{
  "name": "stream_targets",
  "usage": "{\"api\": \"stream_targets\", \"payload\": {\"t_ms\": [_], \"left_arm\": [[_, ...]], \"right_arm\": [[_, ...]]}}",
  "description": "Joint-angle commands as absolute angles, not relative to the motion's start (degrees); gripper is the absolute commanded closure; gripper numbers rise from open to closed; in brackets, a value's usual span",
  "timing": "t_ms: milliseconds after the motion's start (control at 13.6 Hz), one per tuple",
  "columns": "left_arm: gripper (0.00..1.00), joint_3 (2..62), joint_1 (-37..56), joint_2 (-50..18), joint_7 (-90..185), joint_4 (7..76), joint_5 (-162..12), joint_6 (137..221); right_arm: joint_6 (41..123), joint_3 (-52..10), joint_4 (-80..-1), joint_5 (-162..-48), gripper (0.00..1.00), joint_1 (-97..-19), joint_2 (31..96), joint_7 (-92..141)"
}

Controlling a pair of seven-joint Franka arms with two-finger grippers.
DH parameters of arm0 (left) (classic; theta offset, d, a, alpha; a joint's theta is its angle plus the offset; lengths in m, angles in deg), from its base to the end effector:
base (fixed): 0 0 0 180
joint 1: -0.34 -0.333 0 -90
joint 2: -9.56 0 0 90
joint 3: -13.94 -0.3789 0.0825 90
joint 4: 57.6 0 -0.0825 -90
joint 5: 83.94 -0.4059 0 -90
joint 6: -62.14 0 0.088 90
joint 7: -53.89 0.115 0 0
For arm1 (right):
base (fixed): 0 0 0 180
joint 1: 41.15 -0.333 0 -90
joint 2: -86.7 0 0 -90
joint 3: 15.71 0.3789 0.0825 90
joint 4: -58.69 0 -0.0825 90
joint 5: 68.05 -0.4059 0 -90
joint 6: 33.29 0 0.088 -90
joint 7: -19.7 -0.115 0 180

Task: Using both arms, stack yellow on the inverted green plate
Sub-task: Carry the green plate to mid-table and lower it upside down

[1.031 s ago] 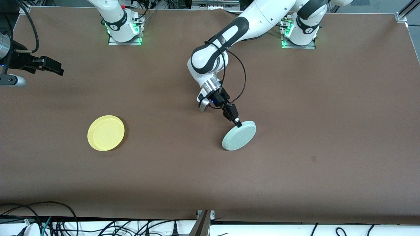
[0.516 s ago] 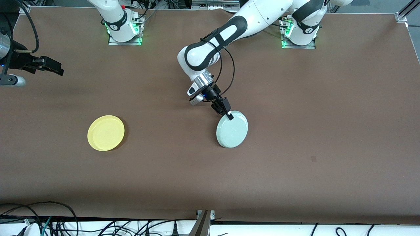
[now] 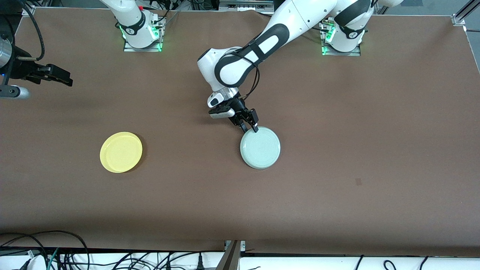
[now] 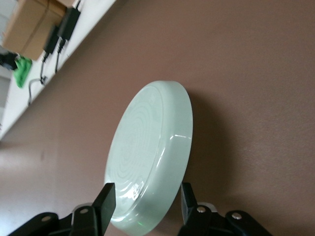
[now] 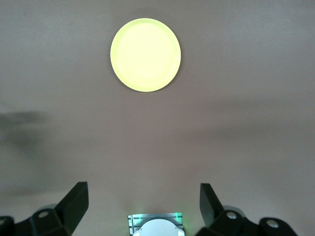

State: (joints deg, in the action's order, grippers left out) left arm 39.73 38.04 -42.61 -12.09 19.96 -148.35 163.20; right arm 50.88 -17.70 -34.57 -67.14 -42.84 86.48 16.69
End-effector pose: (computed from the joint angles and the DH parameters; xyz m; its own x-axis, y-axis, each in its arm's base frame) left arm 0.4954 -0.6011 0.2186 0.8591 -0.4081 0.3089 -0.1512 -0.7790 -0.6086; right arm 0.5623 -0.0049 0.6416 0.9852 -0.0593 -0.1607 -0.0561 -0.9981 0.0245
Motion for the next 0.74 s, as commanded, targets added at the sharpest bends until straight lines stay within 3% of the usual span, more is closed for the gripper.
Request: {"api": "stream_targets", "payload": {"t_ms": [0, 221, 295, 368, 442, 663], "left_arm": [[0.35, 40.7, 36.7, -43.1, -14.3, 15.2, -140.1, 164.6], [0.31, 40.8, 35.9, -42.3, -14.9, 12.6, -133.9, 166.6], [0.24, 40.9, 34.2, -41.3, -14.1, 12.1, -131.5, 166.7], [0.08, 41.0, 32.2, -39.7, -13.7, 12.2, -129.4, 168.5], [0.00, 41.0, 30.4, -37.9, -12.6, 12.4, -127.2, 169.7], [0.00, 40.8, 23.2, -31.2, 0.0, 12.9, -116.1, 169.7]], "right_arm": [[49.9, -17.7, -33.6, -67.9, 0.00, -42.9, 86.4, 16.5], [49.9, -17.7, -33.6, -67.9, 0.00, -42.9, 86.4, 16.6], [49.9, -17.7, -33.6, -67.8, 0.00, -42.9, 86.4, 16.7], [50.0, -17.7, -33.3, -67.5, 0.00, -42.9, 86.4, 16.4], [50.4, -17.7, -33.3, -67.4, 0.00, -42.8, 86.3, 16.4], [52.6, -18.8, -33.3, -67.7, 0.00, -40.8, 84.2, 16.5]]}}
